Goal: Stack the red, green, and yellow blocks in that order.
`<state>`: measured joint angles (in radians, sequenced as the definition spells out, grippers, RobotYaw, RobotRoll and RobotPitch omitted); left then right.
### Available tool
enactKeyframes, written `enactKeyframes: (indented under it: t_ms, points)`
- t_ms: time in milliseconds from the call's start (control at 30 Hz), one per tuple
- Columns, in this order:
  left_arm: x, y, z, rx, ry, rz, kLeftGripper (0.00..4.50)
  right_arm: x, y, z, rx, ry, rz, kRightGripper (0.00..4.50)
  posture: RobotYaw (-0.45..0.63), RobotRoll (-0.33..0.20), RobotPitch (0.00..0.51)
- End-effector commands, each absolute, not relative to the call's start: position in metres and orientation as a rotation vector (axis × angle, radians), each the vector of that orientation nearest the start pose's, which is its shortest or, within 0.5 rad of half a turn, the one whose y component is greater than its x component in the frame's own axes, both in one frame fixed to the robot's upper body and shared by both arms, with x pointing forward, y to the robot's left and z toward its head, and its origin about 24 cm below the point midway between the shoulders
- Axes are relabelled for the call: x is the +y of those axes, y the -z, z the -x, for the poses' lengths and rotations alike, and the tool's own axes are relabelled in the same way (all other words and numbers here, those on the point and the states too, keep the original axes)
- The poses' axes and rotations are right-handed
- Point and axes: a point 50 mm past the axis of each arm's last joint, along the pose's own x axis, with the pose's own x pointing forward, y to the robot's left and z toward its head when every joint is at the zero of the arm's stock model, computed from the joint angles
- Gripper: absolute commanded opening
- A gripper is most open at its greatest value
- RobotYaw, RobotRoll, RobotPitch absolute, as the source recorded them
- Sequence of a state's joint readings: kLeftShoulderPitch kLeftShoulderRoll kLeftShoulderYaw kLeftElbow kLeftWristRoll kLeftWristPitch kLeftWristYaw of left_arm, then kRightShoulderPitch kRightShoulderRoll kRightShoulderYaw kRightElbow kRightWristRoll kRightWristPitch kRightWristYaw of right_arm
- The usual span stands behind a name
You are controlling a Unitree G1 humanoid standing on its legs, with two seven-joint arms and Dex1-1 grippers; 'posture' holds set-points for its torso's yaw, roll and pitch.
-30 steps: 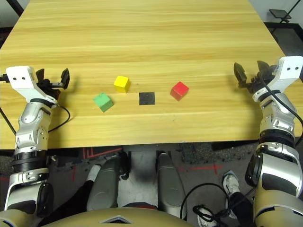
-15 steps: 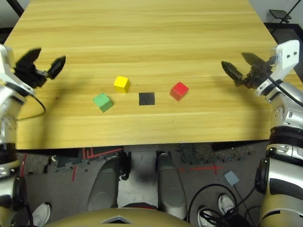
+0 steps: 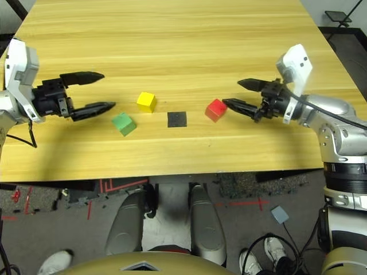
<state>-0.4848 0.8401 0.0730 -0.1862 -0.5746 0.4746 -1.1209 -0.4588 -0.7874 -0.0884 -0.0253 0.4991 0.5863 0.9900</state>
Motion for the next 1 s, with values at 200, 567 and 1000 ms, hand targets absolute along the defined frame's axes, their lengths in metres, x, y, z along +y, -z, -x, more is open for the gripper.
enactKeyframes:
  t_ms: [200,567,1000]
  points:
    - [0.196,-0.213,-0.267,0.019,1.222,-0.413,4.48,-0.221,-0.171,-0.296,0.211,-0.946,0.269,4.50,0.17,-0.074,0.260]
    - [0.197,-0.212,-0.261,0.019,1.190,-0.408,4.50,-0.217,-0.162,-0.307,0.229,-0.951,0.320,3.91,0.20,-0.071,0.269]
    - [0.198,-0.213,-0.260,0.011,1.162,-0.394,4.50,-0.185,-0.179,-0.310,0.195,-1.281,0.414,2.06,0.22,-0.078,0.256]
